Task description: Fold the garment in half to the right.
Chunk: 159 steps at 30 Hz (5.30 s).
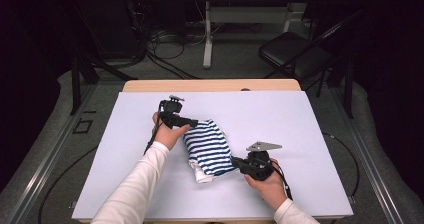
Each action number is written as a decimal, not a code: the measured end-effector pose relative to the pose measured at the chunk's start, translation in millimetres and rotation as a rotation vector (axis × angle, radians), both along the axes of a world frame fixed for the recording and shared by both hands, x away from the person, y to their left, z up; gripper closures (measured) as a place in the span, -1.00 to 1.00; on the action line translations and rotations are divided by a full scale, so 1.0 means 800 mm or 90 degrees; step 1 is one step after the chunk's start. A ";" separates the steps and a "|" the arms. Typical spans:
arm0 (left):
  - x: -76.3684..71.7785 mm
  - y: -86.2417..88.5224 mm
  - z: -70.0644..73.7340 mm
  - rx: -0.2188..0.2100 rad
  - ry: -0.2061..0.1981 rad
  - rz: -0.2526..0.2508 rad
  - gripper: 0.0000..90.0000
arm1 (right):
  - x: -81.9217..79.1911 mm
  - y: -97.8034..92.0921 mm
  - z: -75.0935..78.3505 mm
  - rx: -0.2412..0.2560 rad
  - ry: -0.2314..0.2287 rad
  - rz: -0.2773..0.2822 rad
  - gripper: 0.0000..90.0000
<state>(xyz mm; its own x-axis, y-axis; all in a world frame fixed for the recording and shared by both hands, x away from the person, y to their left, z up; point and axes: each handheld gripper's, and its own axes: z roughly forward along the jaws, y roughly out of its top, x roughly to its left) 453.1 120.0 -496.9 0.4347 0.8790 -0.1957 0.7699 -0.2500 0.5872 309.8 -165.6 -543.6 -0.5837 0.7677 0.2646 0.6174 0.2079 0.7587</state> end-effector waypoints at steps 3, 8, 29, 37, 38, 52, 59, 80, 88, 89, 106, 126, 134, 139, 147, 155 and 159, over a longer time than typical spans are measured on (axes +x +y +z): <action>-0.003 0.003 -0.001 -0.001 -0.001 -0.004 -0.67 | 0.000 0.000 -0.001 -0.001 0.000 -0.001 0.91; -0.004 0.008 0.000 -0.009 -0.003 0.012 -0.63 | -0.001 -0.001 -0.001 -0.006 -0.002 -0.005 0.91; -0.006 0.019 -0.012 -0.012 0.045 0.018 0.05 | -0.001 -0.003 -0.005 -0.015 0.006 -0.009 0.92; -0.006 0.018 -0.014 -0.029 0.066 0.015 0.29 | -0.001 -0.003 -0.005 -0.017 0.009 -0.008 0.92; -0.006 0.017 -0.015 -0.028 0.066 0.014 0.33 | -0.001 -0.002 -0.006 -0.015 0.008 -0.009 0.92; -0.004 0.014 -0.015 -0.026 0.072 0.018 0.75 | -0.003 0.000 -0.006 -0.012 0.007 -0.005 0.92; 0.002 0.008 -0.013 -0.026 0.067 0.016 0.86 | -0.005 0.001 -0.005 -0.011 0.009 -0.003 0.92; 0.041 -0.025 -0.008 -0.010 0.063 0.004 0.88 | -0.008 0.007 -0.004 0.003 0.012 0.010 0.92; 0.051 -0.037 -0.010 -0.002 0.064 0.006 0.89 | -0.008 0.009 -0.006 0.004 0.012 0.012 0.92; 0.052 -0.038 -0.011 -0.001 0.062 0.005 0.89 | -0.008 0.008 -0.006 0.003 0.011 0.012 0.92; 0.064 -0.051 -0.011 -0.003 0.046 0.018 0.89 | -0.009 0.007 -0.009 0.016 0.019 0.005 0.92; 0.056 -0.052 -0.008 0.015 0.028 0.016 0.78 | -0.009 0.005 -0.010 0.011 0.024 0.003 0.81; 0.046 -0.051 -0.002 0.023 0.002 0.009 0.47 | -0.012 0.004 -0.006 -0.002 -0.004 -0.010 0.59; 0.039 -0.051 0.005 0.013 -0.017 -0.004 0.24 | -0.014 0.004 -0.003 -0.013 -0.027 -0.017 0.44; 0.018 -0.045 0.015 -0.002 -0.056 -0.039 0.05 | -0.015 0.001 0.006 -0.019 -0.069 -0.032 -0.01; -0.014 -0.020 0.014 -0.047 -0.073 -0.072 -0.26 | -0.017 0.000 0.014 -0.013 -0.092 -0.033 -0.47; -0.027 -0.005 0.008 -0.052 -0.080 -0.067 -0.47 | -0.018 0.000 0.015 -0.013 -0.095 -0.033 -0.56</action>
